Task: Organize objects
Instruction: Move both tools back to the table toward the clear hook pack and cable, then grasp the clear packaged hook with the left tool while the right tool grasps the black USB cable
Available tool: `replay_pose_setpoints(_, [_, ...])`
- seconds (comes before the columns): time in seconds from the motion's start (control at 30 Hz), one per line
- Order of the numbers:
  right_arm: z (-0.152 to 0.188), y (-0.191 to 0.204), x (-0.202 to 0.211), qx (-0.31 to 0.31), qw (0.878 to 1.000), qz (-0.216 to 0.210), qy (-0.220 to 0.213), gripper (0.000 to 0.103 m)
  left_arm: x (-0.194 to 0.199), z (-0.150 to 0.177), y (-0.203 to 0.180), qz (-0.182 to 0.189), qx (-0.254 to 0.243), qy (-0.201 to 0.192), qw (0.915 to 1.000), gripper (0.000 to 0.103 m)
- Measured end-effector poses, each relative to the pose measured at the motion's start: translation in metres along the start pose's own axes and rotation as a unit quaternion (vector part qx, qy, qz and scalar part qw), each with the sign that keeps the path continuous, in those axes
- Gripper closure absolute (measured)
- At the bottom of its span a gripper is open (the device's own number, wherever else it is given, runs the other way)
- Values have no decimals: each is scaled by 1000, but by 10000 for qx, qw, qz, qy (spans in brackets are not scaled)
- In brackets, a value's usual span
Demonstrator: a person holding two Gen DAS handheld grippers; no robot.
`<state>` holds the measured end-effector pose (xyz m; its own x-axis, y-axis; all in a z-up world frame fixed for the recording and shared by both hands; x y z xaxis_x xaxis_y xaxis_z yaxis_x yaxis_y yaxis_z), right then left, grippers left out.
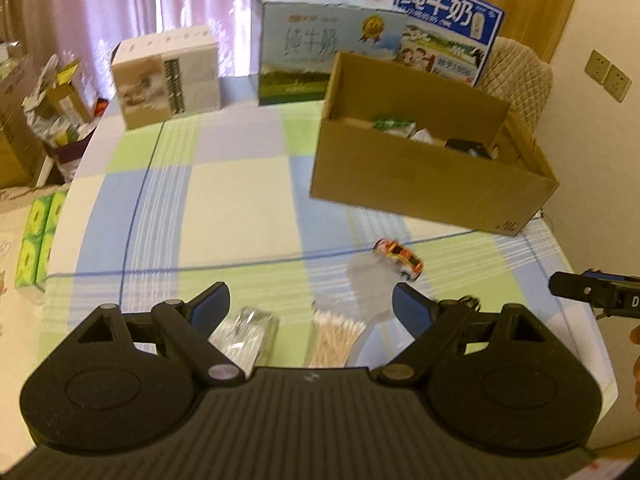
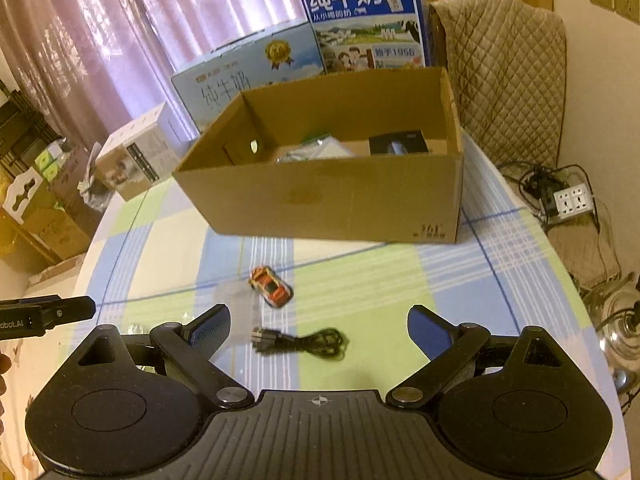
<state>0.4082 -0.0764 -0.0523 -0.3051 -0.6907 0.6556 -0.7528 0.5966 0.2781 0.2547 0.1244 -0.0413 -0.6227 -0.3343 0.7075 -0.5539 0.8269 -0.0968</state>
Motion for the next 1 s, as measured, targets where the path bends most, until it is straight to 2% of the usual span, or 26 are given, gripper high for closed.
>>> replay_pose_setpoints(0.5, [48, 12, -21, 71, 9981, -35, 619, 10, -11, 54, 35, -385, 171, 533, 9977, 17])
replay_pose_setpoints(0.73, [62, 9, -29, 1, 9966, 21, 828, 10, -24, 64, 47, -424, 113, 639, 9970, 18])
replay_pose_setpoints(1.0, [63, 0, -37, -124, 9957, 142, 911, 10, -52, 68, 57, -413, -79, 813, 9958, 18])
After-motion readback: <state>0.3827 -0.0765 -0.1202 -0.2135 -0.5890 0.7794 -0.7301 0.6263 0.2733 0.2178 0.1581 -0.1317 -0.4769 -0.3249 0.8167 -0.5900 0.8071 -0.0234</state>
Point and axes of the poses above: each gripper's, at about its wrist camera, not at the fingertips, and x roughly against the way its jaws point, y to its left, z to its underside, the point moved 7 cm from there along -x, roughly the way its jaws point, and after that the axes turned 8 degrees about -y, right-handed, at the moved point
